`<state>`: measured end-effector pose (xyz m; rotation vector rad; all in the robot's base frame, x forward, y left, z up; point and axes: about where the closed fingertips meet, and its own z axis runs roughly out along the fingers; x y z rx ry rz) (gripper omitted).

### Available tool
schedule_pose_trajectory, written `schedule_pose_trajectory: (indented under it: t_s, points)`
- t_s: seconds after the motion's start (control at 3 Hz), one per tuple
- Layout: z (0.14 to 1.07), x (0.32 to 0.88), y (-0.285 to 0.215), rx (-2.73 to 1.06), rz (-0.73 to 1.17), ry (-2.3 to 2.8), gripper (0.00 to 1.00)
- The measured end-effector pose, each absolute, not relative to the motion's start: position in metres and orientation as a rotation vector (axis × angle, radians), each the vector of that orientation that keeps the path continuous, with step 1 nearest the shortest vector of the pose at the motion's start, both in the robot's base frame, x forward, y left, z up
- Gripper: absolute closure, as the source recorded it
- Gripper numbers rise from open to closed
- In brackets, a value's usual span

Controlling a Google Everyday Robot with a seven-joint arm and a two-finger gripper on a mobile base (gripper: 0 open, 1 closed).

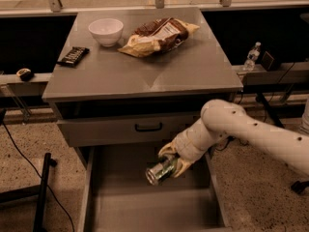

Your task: Pick green can from middle drawer and place on counter

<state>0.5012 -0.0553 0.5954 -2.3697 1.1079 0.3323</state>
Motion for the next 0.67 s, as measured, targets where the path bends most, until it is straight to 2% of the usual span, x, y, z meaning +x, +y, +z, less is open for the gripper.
schedule_pose_trajectory:
  t_s: [0.67]
  points:
    - [0.616,0.507,-0.055,-2.418,0.281,1.141,1.0]
